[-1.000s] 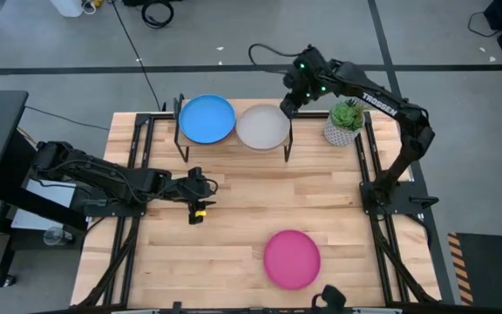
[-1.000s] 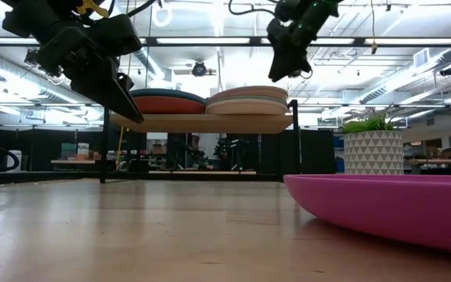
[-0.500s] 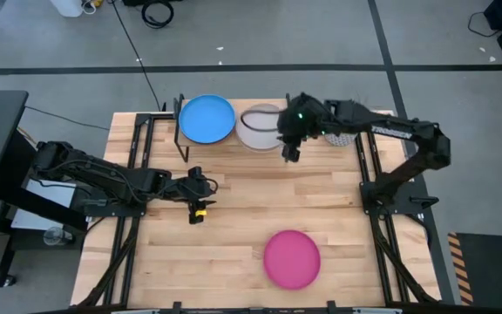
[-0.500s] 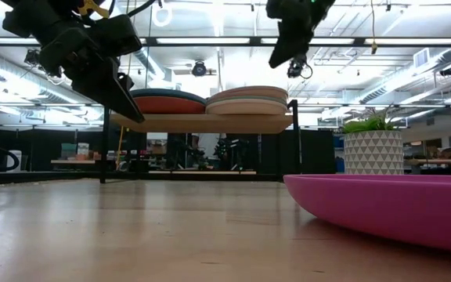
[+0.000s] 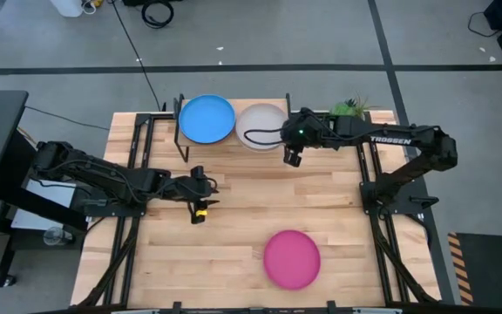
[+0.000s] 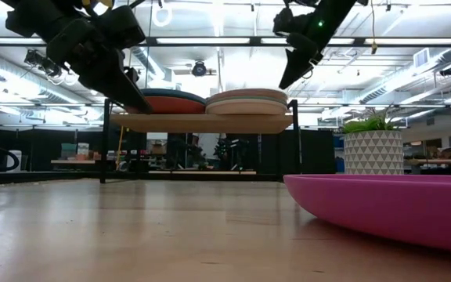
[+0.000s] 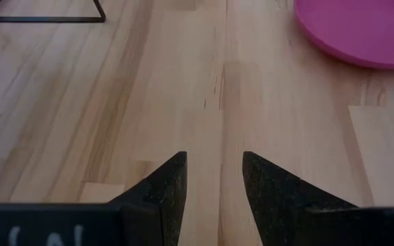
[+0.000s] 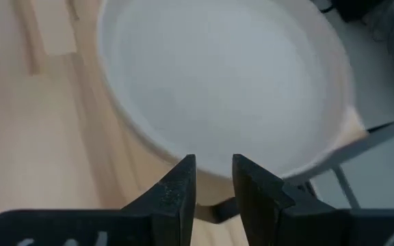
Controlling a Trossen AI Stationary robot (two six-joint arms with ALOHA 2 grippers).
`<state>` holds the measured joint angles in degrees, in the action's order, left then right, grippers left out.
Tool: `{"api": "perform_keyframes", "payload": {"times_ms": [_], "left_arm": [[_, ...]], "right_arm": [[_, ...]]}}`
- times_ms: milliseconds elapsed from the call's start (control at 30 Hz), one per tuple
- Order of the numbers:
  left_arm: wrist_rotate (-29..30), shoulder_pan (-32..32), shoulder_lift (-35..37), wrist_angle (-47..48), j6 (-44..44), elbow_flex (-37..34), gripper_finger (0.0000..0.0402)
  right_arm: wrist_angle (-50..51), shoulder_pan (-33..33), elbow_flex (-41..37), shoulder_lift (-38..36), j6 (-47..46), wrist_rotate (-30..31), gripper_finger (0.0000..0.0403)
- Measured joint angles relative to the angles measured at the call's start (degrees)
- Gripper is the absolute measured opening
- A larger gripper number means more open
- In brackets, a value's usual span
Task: Place and stack plates onto a shelf
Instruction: Stack the pink plate on top of the blue plate on the shelf
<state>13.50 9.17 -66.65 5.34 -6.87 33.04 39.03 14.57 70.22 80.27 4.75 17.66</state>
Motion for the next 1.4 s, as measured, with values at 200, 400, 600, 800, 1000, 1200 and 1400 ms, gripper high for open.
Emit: {"api": "perform_keyframes", "payload": {"times_ms": [200,400,600,800,1000,1200,1400], "left_arm": [[0.0,0.0,0.0,0.3,-0.4,0.0,0.0151],[-0.5,0.0,0.0,-1.4,-0.4,0.0,0.0151],[-6.1,0.7,-4.2,-12.5,-1.5,0.0,0.0151],[-8.3,5.2,-13.1,-16.7,2.8,5.4,0.0151],[-8.3,10.1,-24.2,-9.8,8.9,18.1,0.0151],[-10.8,12.6,-34.2,-6.8,15.9,26.4,0.015],[-13.7,13.7,-42.8,-0.6,19.3,36.5,0.015]], "right_arm": [[-0.9,0.1,0.0,-2.2,0.0,0.4,0.0103],[3.3,-1.4,0.0,-4.2,-3.3,0.1,0.0103],[4.3,-7.1,-2.1,-6.8,-10.8,-5.0,0.0103],[5.3,-14.2,-8.3,-9.2,-21.6,-0.1,0.0103],[3.2,-22.8,-14.4,-12.6,-34.5,5.4,0.0103],[-4.0,-31.8,-20.0,-13.8,-38.3,13.4,0.0103],[-6.2,-37.4,-22.3,-13.9,-41.6,17.5,0.0103]]}}
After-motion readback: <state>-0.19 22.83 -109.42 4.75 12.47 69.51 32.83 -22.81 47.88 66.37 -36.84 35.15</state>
